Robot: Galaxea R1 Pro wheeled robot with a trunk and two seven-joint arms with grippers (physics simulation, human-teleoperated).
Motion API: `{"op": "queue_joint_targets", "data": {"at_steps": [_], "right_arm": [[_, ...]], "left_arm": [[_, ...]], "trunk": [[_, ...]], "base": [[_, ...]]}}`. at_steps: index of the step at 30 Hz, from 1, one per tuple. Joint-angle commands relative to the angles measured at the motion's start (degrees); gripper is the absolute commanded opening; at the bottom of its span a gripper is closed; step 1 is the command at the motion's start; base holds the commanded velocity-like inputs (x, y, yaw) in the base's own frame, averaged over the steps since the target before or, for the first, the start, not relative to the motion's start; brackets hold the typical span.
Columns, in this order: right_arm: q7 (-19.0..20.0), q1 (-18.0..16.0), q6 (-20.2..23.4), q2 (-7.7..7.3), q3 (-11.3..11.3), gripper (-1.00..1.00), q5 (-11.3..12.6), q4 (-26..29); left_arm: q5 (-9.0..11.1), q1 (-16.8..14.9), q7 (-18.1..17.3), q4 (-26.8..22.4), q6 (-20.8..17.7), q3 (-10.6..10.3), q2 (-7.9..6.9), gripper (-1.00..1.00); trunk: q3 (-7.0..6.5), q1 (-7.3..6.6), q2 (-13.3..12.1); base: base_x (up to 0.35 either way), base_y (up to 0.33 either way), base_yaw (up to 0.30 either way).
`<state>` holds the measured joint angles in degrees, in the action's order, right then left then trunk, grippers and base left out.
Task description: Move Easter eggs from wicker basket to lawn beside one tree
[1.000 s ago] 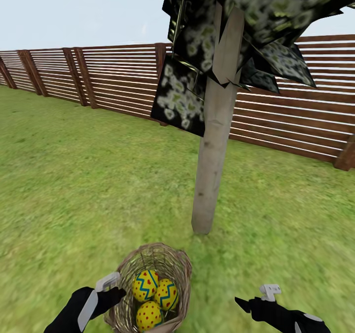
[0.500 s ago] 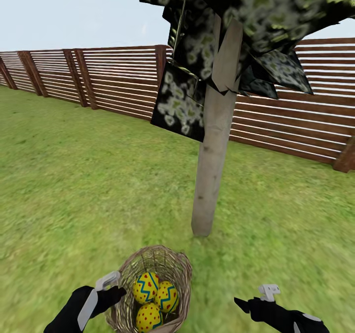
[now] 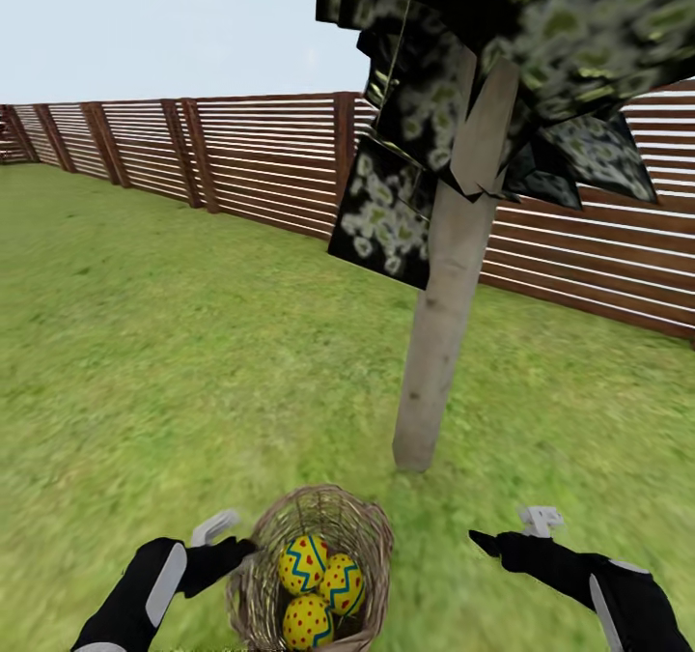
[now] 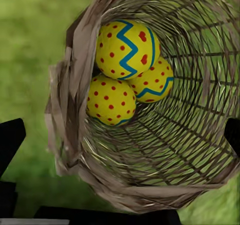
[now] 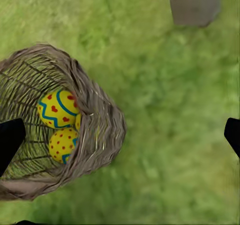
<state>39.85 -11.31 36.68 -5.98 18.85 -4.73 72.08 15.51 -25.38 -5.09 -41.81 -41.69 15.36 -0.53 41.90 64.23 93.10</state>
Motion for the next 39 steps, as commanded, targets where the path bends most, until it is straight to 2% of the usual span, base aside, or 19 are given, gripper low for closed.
{"op": "queue_joint_targets", "data": {"at_steps": [1, 3, 4, 7, 10, 12, 14, 16, 24, 27, 28, 30, 34, 39], "right_arm": [[0.5, 0.0, 0.3, 0.21, 0.1, 1.00, -0.8, 0.8], [0.5, 0.0, 0.7, 0.32, -0.1, 1.00, -1.1, 1.3], [0.3, 0.0, 2.7, 0.26, 0.0, 1.00, -1.1, 2.3], [-0.5, 0.0, 8.5, 0.21, -0.2, 1.00, -1.3, 4.4], [-9.2, 0.0, 9.6, 0.22, -0.3, 1.00, -2.3, 4.8], [-11.7, 0.0, 9.7, 0.25, -0.3, 1.00, -2.3, 5.2], [-12.0, 0.0, 9.9, 0.30, -0.7, 1.00, -2.2, 5.7], [-11.9, 0.0, 10.0, 0.27, -2.3, 1.00, -1.9, 5.8], [-11.9, 0.0, 10.0, 0.37, -3.0, 1.00, -2.1, 5.8], [-12.1, 0.0, 9.9, 0.31, -8.1, 1.00, -2.3, 5.6], [-12.1, 0.0, 9.9, 0.29, -8.8, 1.00, -2.3, 5.5], [-12.2, 0.0, 9.9, 0.27, -9.7, 1.00, -2.3, 5.4], [-12.3, 0.0, 9.9, 0.26, -10.2, 1.00, -2.3, 5.3], [-12.5, 0.0, 9.5, 0.58, -10.5, 1.00, -6.1, 4.6]], "left_arm": [[-0.2, -0.1, -0.8, -0.1, -0.3, 0.2, 0.01, 1.00], [-0.2, -0.1, -1.9, -0.1, -0.3, 0.5, -0.45, 1.00], [-0.1, 0.0, -2.4, -0.1, -0.3, 1.2, -1.47, 1.00], [0.3, 0.1, -4.6, 0.1, -0.3, 4.6, -2.61, 1.00], [0.3, 0.1, -5.0, 0.4, -0.2, 5.3, -2.72, 1.00], [0.2, 0.1, -4.9, 0.5, -0.2, 5.3, -2.64, 1.00], [0.1, 0.1, -4.8, 0.6, -0.1, 5.3, -2.69, 1.00], [0.0, 0.1, -4.7, 0.7, 0.0, 5.3, -2.68, 1.00], [0.0, 0.1, -4.5, 1.7, 0.2, 5.3, -2.68, 1.00], [0.0, 0.2, -4.5, 2.1, 0.3, 5.3, -2.64, 1.00], [0.0, 0.2, -4.5, 2.1, 0.3, 5.3, -2.64, 1.00], [0.0, 0.2, -4.5, 2.2, 0.3, 5.3, -2.60, 1.00], [0.0, 0.1, -4.5, 2.3, 0.4, 5.3, -2.52, 1.00], [-0.1, 0.2, -4.4, 2.3, 0.5, 5.2, -2.30, 1.00]], "trunk": [[-0.13, -0.23, -0.4], [-0.49, -0.67, -1.2], [-0.67, -0.89, -1.6], [-1.21, -1.55, -2.8], [-1.75, -2.21, -4.0], [-2.11, -2.65, -4.8], [-2.47, -3.08, -5.6], [-2.83, -3.52, -6.4], [-4.26, -5.28, -9.6], [-4.80, -5.94, -10.8], [-4.98, -6.16, -11.2], [-5.34, -6.60, -12.0], [-5.34, -6.60, -12.0], [-5.34, -6.60, -12.0]], "base": [[0.000, 0.000, 0.289], [0.000, 0.000, 0.289], [0.000, 0.000, 0.289], [0.000, 0.000, 0.289], [0.000, 0.000, 0.289], [0.000, 0.000, 0.289], [0.000, 0.000, 0.289], [0.000, 0.000, 0.289], [0.000, 0.000, 0.289], [0.000, 0.000, 0.289], [0.000, 0.000, 0.289], [0.000, 0.000, 0.289], [0.000, 0.000, 0.289], [0.000, 0.000, 0.289]]}}
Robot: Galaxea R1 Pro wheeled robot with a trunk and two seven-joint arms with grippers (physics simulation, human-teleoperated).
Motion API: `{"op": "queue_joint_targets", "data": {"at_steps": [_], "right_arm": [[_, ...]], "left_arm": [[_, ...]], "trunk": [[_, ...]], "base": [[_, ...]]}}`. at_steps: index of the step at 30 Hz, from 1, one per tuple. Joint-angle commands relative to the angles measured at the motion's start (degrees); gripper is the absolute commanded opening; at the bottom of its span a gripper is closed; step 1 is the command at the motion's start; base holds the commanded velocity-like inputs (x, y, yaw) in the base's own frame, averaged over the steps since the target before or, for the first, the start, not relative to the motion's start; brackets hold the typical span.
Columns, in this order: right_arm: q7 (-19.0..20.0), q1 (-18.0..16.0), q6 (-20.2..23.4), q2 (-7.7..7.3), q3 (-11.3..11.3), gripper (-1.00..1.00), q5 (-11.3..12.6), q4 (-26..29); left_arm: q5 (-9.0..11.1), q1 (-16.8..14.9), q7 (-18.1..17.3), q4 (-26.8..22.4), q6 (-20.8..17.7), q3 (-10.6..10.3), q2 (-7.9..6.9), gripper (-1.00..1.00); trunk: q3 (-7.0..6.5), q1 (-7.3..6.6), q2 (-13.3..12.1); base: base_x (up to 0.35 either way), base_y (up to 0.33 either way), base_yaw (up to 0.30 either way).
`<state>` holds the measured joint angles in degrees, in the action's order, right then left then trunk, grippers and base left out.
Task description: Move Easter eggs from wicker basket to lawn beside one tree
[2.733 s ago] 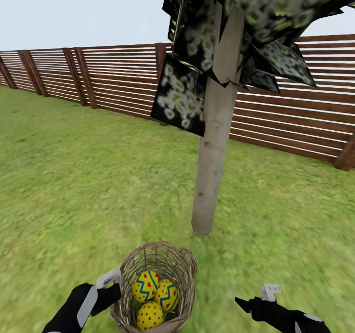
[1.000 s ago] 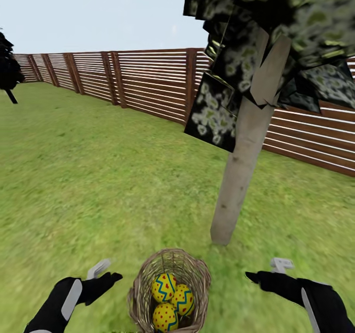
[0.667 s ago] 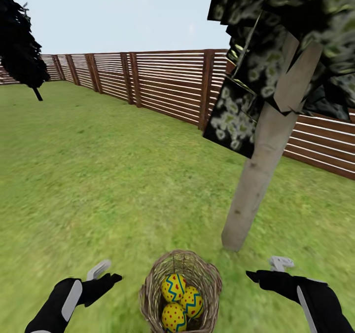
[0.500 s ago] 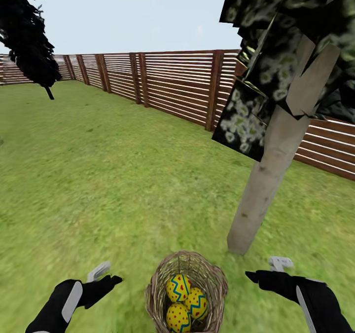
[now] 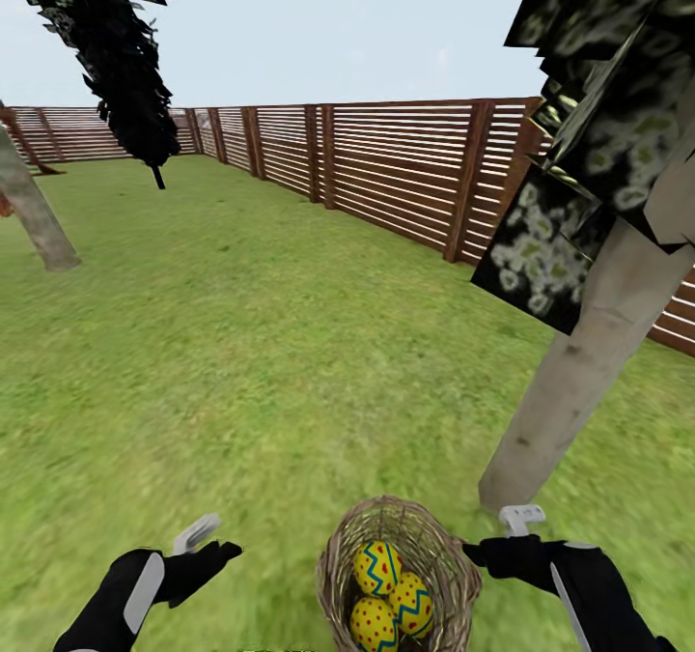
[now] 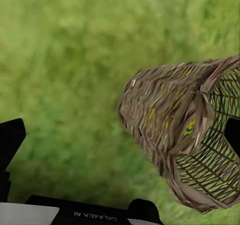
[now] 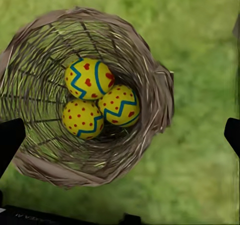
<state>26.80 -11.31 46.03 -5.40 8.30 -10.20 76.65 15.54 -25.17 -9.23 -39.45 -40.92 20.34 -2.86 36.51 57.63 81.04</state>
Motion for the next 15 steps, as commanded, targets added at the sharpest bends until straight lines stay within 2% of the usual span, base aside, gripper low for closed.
{"op": "queue_joint_targets", "data": {"at_steps": [1, 5, 7, 10, 12, 15], "right_arm": [[0.5, 0.0, 0.1, 0.02, 0.1, 1.00, -0.9, 0.0], [0.4, 0.0, 0.0, 0.01, -0.5, 1.00, -1.5, 0.1], [0.4, 0.0, 0.0, -0.01, -1.7, 1.00, -1.5, 0.0], [0.3, 0.0, 0.0, -0.04, -7.1, 1.00, -1.6, -1.9], [0.2, 0.0, -0.1, -0.08, -9.4, 1.00, -1.6, -2.8], [0.1, 0.0, -0.3, -0.05, -10.5, 1.00, -1.6, -4.1]], "left_arm": [[-0.1, -0.1, -0.3, 0.0, -0.3, 0.2, 0.04, 1.00], [-0.2, -0.1, -0.3, 0.3, -0.3, 0.2, 0.05, 1.00], [-0.2, -0.1, -0.3, 0.4, -0.2, 0.2, 0.07, 1.00], [-0.2, -0.1, -0.3, 0.5, -0.2, 0.2, 0.05, 1.00], [-0.2, -0.1, -0.2, 0.5, -0.2, 0.2, 0.05, 1.00], [-0.2, -0.1, -0.2, 0.8, -0.2, 0.3, -0.03, 1.00]], "trunk": [[0.05, 0.00, 0.0], [0.05, 0.00, 0.0], [0.05, 0.00, 0.0], [0.05, 0.00, 0.0], [0.05, 0.00, 0.0], [0.05, 0.00, 0.0]], "base": [[0.000, 0.000, 0.289], [0.000, 0.000, 0.169], [0.000, 0.000, 0.032], [0.000, 0.000, 0.007], [0.000, 0.000, 0.002], [0.000, 0.000, 0.000]]}}
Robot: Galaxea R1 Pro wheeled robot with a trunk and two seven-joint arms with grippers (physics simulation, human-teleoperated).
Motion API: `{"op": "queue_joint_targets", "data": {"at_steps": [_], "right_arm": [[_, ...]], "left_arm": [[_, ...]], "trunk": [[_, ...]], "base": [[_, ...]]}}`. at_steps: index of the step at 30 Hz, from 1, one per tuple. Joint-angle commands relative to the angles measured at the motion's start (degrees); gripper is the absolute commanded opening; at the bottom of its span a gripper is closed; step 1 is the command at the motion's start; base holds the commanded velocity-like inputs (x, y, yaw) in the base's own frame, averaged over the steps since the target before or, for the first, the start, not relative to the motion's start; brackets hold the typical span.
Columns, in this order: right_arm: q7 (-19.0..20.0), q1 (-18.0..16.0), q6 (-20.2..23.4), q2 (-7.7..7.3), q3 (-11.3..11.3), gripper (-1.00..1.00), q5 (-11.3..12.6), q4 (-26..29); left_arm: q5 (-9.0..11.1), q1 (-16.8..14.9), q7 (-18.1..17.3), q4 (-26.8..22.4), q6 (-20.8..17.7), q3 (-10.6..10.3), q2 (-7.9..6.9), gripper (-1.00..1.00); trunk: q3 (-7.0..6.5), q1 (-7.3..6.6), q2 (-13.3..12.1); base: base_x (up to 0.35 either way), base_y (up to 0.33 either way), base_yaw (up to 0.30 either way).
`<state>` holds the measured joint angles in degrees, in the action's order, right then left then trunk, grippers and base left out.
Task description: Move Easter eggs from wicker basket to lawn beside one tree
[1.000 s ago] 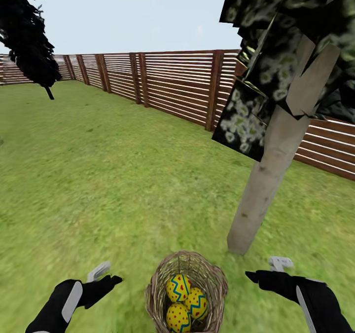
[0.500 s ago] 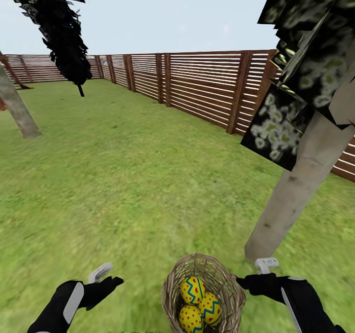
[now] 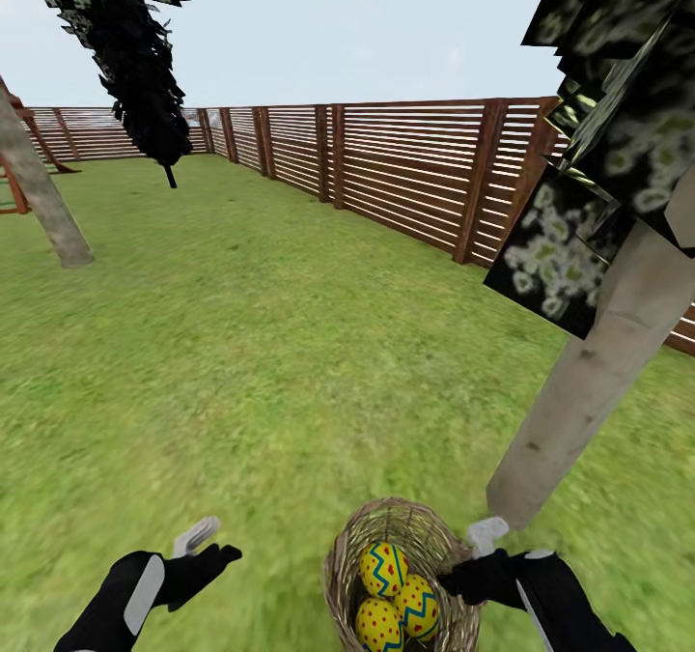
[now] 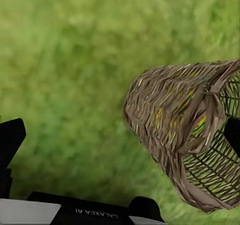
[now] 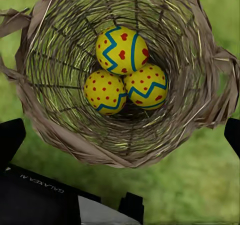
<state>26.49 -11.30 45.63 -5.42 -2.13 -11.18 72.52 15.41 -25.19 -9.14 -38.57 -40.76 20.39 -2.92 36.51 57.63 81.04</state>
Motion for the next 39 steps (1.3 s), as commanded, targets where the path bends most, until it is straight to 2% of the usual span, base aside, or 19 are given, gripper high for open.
{"op": "queue_joint_targets", "data": {"at_steps": [1, 4, 6, 7, 8, 10, 11, 12, 13, 16, 17, 19, 21, 24, 27, 32, 36, 37, 39], "right_arm": [[0.4, 0.0, -0.1, -0.03, -0.2, 1.00, -0.7, -0.7], [0.4, 0.0, -3.0, 0.03, -0.7, 1.00, -0.8, -4.1], [0.4, 0.0, -3.5, 0.03, -1.3, 1.00, -0.7, -4.5], [0.5, 0.0, -3.7, 0.00, -1.8, 1.00, -0.8, -4.5], [0.5, 0.0, -3.7, 0.00, -2.3, 1.00, -0.8, -4.5], [0.4, 0.0, -3.8, -0.02, -2.5, 1.00, -0.8, -4.5], [0.4, 0.0, -3.8, 0.00, -2.6, 1.00, -0.8, -4.6], [0.4, 0.0, -3.8, -0.01, -2.7, 1.00, -0.8, -4.6], [0.4, 0.0, -3.8, -0.01, -2.7, 1.00, -0.8, -4.6], [0.4, 0.0, -3.8, -0.02, -3.0, 1.00, -0.8, -4.6], [0.4, 0.0, -3.7, -0.02, -3.6, 1.00, -0.8, -4.6], [0.1, 0.0, -3.7, -0.03, -5.0, 1.00, -0.9, -4.6], [-2.5, 0.0, -3.6, 0.19, -6.5, 1.00, -0.8, -4.5], [-9.4, 0.0, -3.6, 2.32, -8.1, 1.00, -0.5, -4.6], [-12.5, 0.0, -3.6, 3.82, -8.6, 1.00, -0.6, -4.5], [-13.4, -2.9, -3.1, 4.34, -8.6, 1.00, 0.0, -4.5], [-13.5, -7.1, -0.8, 4.54, -8.6, 1.00, 0.2, -5.7], [-13.5, -9.4, 1.2, 4.67, -8.6, 1.00, 0.2, -7.0], [-13.5, -10.9, 1.8, 4.87, -8.6, 1.00, 0.3, -8.4]], "left_arm": [[-0.1, 0.0, -0.3, 0.2, -0.3, 0.2, 0.00, 1.00], [0.1, 0.0, -0.6, 0.3, -0.3, 0.6, -0.32, 1.00], [0.3, -0.1, -0.9, -0.4, -0.3, 2.6, -1.03, 1.00], [0.4, -0.2, -1.1, -1.7, -0.4, 3.8, -1.48, 1.00], [0.5, -0.4, -1.7, -5.3, -0.7, 4.7, -1.78, 1.00], [0.9, -0.5, -3.0, -10.7, -1.2, 5.2, -1.85, 1.00], [3.1, -0.7, -4.9, -15.9, -2.1, 5.3, -1.86, 1.00], [5.1, -0.9, -5.7, -18.2, -2.8, 5.3, -1.91, 1.00], [9.3, -1.1, -6.6, -21.0, -4.5, 5.3, -2.00, 1.00], [19.5, -1.9, -7.3, -25.1, -7.6, 5.3, -2.07, 1.00], [24.2, -2.1, -7.5, -26.1, -8.2, 5.1, -2.02, 1.00], [28.3, -2.3, -7.6, -26.7, -8.6, 4.2, -1.82, 1.00], [30.5, -2.4, -7.9, -27.6, -8.9, 2.3, -1.83, 1.00], [31.3, -2.4, -10.5, -30.1, -9.0, 0.7, -1.79, 1.00], [31.4, -2.3, -12.8, -31.1, -8.8, 0.2, -1.50, 1.00], [31.2, -2.3, -13.7, -31.4, -8.5, -3.1, -1.31, 1.00], [31.1, -2.3, -13.8, -31.5, -8.5, -3.8, -1.30, 1.00], [31.2, -2.3, -13.7, -31.5, -8.4, -3.8, -1.29, 1.00], [31.1, -2.3, -13.7, -31.5, -8.4, -3.9, -1.29, 1.00]], "trunk": [[0.05, 0.00, 0.0], [0.05, 0.00, 0.0], [0.05, 0.00, 0.0], [0.05, 0.00, 0.0], [0.05, 0.00, 0.0], [0.05, 0.00, 0.0], [0.05, 0.00, 0.0], [0.05, 0.00, 0.0], [0.05, 0.00, 0.0], [0.05, 0.00, 0.0], [0.05, 0.00, 0.0], [0.05, 0.00, 0.0], [0.05, 0.00, 0.0], [0.05, 0.00, 0.0], [0.05, 0.00, 0.0], [0.05, 0.00, 0.0], [0.05, 0.00, 0.0], [0.05, 0.00, 0.0], [0.05, 0.00, 0.0]], "base": [[0.000, 0.000, 0.000], [0.000, 0.000, 0.000], [0.000, 0.000, 0.000], [0.000, 0.000, 0.000], [0.000, 0.000, 0.000], [0.000, 0.000, 0.000], [0.000, 0.000, 0.000], [0.000, 0.000, 0.000], [0.000, 0.000, 0.000], [0.000, 0.000, 0.000], [0.000, 0.000, 0.000], [0.000, 0.000, 0.000], [0.000, 0.000, 0.000], [0.000, 0.000, 0.000], [0.000, 0.000, 0.000], [0.000, 0.000, 0.000], [0.000, 0.000, 0.000], [0.000, 0.000, 0.000], [0.000, 0.000, 0.000]]}}
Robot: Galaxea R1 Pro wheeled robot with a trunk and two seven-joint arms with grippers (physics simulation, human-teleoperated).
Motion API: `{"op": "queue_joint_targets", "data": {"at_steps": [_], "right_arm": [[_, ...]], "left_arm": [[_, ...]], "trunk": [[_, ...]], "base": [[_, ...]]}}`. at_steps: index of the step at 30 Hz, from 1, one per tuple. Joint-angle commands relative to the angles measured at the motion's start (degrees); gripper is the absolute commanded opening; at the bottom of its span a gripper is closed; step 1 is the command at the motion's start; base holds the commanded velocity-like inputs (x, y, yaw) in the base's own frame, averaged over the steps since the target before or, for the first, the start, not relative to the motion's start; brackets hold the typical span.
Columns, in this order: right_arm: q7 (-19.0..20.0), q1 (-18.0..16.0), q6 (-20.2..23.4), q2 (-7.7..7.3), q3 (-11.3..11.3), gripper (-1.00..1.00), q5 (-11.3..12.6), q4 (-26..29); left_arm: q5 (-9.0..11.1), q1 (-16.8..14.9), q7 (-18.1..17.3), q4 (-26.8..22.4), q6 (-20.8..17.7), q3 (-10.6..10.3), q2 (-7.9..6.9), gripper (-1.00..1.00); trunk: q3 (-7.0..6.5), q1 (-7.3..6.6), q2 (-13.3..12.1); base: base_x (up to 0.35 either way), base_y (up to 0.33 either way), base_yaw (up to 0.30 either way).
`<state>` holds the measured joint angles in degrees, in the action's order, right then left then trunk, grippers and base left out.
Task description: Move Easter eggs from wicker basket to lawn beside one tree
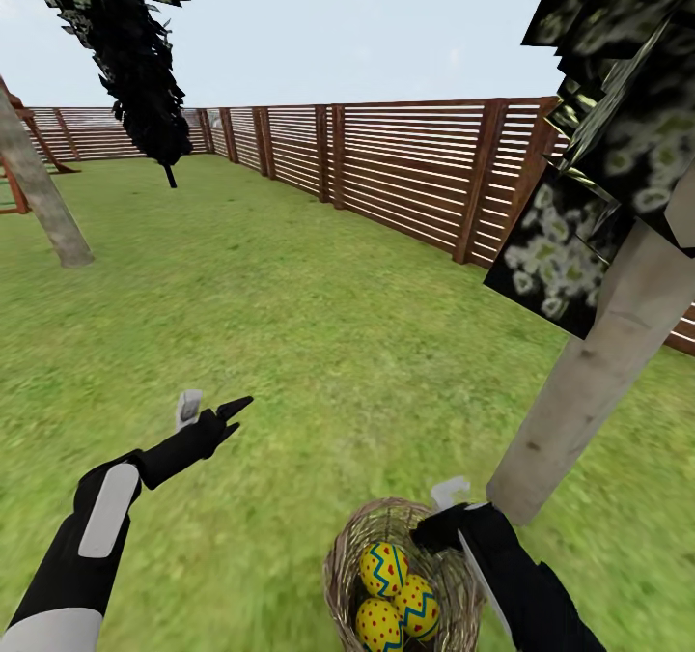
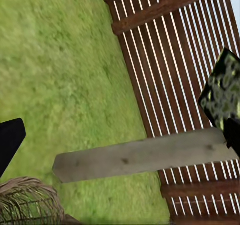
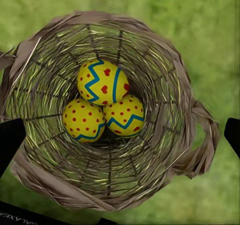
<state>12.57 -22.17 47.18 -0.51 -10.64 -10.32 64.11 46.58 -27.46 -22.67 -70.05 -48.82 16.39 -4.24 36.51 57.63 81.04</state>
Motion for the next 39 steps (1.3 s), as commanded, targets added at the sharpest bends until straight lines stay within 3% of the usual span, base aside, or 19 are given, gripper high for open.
{"op": "queue_joint_targets", "data": {"at_steps": [1, 10, 12, 16, 39], "right_arm": [[0.4, -1.9, 0.6, 0.79, -0.1, 1.00, -0.5, -2.1], [0.0, -12.2, -0.2, 3.83, 0.1, 1.00, -0.5, -22.6], [-0.3, -13.6, -2.1, 5.16, 0.2, 1.00, -0.5, -25.7], [-3.6, -13.9, -4.0, 5.67, 0.2, 1.00, -0.5, -27.1], [-3.7, -13.9, -4.4, 6.05, -0.3, 1.00, -1.0, -26.9]], "left_arm": [[-0.1, 0.0, -0.2, 0.0, -0.4, 0.1, 0.02, 1.00], [-0.1, 0.0, -0.2, 0.0, -0.4, 0.0, 0.02, 1.00], [-0.1, 0.0, -0.2, 0.0, -0.4, 0.0, 0.02, 1.00], [-0.1, 0.0, 0.0, 0.4, -0.4, 0.0, 0.02, 1.00], [-0.2, 0.0, 0.3, 0.8, -0.3, 0.0, 0.02, 1.00]], "trunk": [[0.05, 0.00, 0.0], [0.23, 0.22, 0.4], [0.59, 0.66, 1.2], [1.31, 1.53, 2.8], [5.44, 6.59, 12.1]], "base": [[0.000, 0.000, 0.000], [0.000, 0.000, 0.000], [0.000, 0.000, 0.000], [0.000, 0.000, 0.000], [0.000, 0.000, 0.000]]}}
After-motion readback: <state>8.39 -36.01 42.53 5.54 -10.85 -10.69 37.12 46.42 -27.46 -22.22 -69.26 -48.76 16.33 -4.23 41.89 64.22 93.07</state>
